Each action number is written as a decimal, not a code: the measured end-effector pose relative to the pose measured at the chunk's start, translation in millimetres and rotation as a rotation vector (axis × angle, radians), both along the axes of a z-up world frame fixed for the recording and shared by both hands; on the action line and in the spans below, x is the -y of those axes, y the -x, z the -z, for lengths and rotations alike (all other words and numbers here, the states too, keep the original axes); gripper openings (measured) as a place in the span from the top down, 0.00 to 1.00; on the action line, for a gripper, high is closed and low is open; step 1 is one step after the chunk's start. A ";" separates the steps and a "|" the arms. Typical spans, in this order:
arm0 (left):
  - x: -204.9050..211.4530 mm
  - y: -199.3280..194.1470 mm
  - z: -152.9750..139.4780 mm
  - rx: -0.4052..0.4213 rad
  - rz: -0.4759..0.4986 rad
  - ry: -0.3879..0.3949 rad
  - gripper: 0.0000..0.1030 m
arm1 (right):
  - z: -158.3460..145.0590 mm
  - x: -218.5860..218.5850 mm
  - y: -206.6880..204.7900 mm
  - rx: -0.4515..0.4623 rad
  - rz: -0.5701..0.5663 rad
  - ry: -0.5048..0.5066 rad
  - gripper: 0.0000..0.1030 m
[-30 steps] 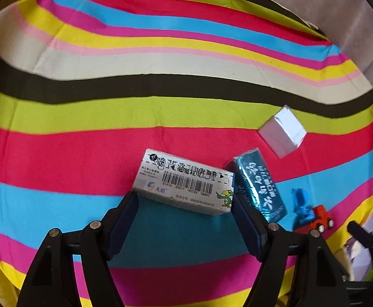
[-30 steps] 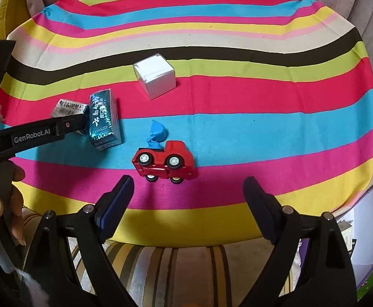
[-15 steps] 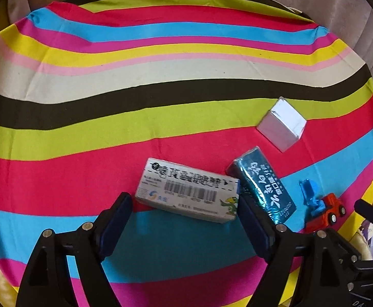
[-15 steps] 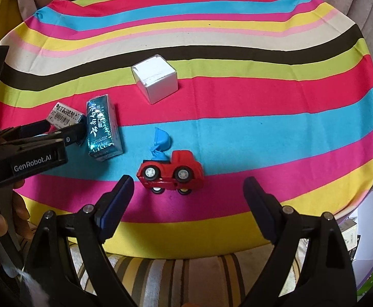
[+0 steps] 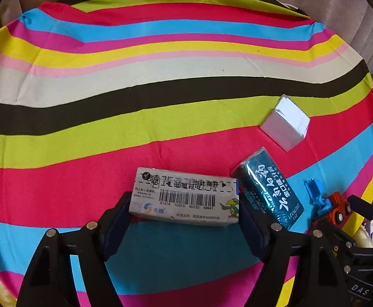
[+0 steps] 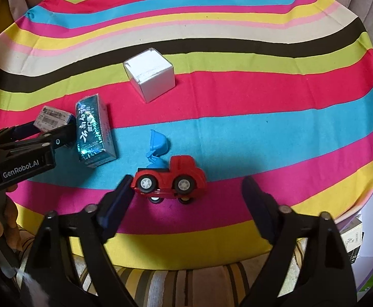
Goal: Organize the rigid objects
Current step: 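Grasp the white barcode box with the left gripper while the right grasps the red toy car, then carry the barcode box and red toy car over the purple-rimmed box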
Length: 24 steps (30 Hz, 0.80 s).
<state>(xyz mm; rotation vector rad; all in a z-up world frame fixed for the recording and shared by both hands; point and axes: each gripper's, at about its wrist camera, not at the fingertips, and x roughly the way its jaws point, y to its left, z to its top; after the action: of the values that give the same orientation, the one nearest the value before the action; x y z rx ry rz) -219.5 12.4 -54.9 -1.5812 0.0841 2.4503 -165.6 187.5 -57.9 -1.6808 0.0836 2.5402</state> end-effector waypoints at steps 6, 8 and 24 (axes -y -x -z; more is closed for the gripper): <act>6.6 -5.4 -2.3 0.001 -0.005 -0.021 0.24 | 4.4 -2.3 0.5 0.010 -0.005 0.018 0.38; 8.7 -8.5 -4.1 -0.005 -0.018 -0.026 0.24 | 5.8 -4.1 0.8 0.010 -0.005 0.024 0.42; 17.7 -38.1 -28.4 -0.066 -0.084 -0.091 0.24 | -9.7 2.9 -16.3 -0.057 -0.023 0.005 0.42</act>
<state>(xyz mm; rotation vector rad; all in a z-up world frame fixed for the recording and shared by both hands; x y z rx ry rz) -181.4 -5.2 -26.5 -1.4952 -0.0844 2.5314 -149.3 184.6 -48.2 -1.6206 0.0749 2.6072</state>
